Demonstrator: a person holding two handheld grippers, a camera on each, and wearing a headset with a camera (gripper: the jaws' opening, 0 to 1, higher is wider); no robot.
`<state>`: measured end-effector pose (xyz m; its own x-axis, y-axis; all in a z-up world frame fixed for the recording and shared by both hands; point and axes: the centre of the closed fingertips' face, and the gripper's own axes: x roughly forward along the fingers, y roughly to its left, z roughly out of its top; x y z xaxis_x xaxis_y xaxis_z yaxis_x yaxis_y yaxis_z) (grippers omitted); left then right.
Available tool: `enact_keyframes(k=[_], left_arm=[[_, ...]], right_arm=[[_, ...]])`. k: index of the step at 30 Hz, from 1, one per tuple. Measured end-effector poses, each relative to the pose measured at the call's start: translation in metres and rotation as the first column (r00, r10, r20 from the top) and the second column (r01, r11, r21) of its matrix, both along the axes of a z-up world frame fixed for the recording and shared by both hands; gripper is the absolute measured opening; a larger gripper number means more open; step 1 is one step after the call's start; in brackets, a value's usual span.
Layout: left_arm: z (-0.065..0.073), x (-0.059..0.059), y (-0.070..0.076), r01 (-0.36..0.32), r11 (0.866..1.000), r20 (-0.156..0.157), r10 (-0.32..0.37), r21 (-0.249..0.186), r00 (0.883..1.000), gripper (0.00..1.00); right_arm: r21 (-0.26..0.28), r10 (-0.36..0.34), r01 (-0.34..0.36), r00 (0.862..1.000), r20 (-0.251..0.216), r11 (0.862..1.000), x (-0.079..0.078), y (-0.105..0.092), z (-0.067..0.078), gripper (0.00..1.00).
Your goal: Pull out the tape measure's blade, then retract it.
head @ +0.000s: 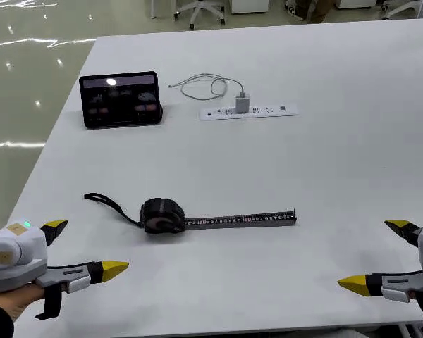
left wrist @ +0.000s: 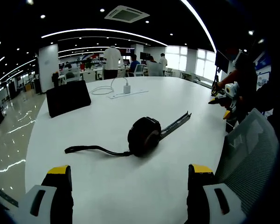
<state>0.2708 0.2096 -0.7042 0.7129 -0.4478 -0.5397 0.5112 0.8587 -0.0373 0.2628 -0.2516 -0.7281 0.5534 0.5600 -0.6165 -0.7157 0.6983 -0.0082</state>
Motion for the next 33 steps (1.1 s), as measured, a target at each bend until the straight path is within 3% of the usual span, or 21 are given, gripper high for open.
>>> enact_keyframes(k=[19,27,33], left_arm=[[0.003,-0.008,-0.002,-0.016,1.000,0.013,0.017,-0.013,1.000,1.00],[0.002,-0.013,-0.003,-0.017,1.000,0.005,0.017,-0.016,1.000,1.00],[0.008,-0.014,-0.005,-0.012,1.000,0.014,0.012,-0.020,1.000,1.00]], right_arm=[[-0.005,-0.007,0.007,1.000,0.007,1.000,-0.008,-0.003,0.006,1.00],[-0.007,-0.012,0.012,1.000,0.007,1.000,-0.017,-0.005,0.006,1.00],[-0.010,-0.022,0.022,1.000,0.002,1.000,-0.017,-0.010,0.006,1.00]])
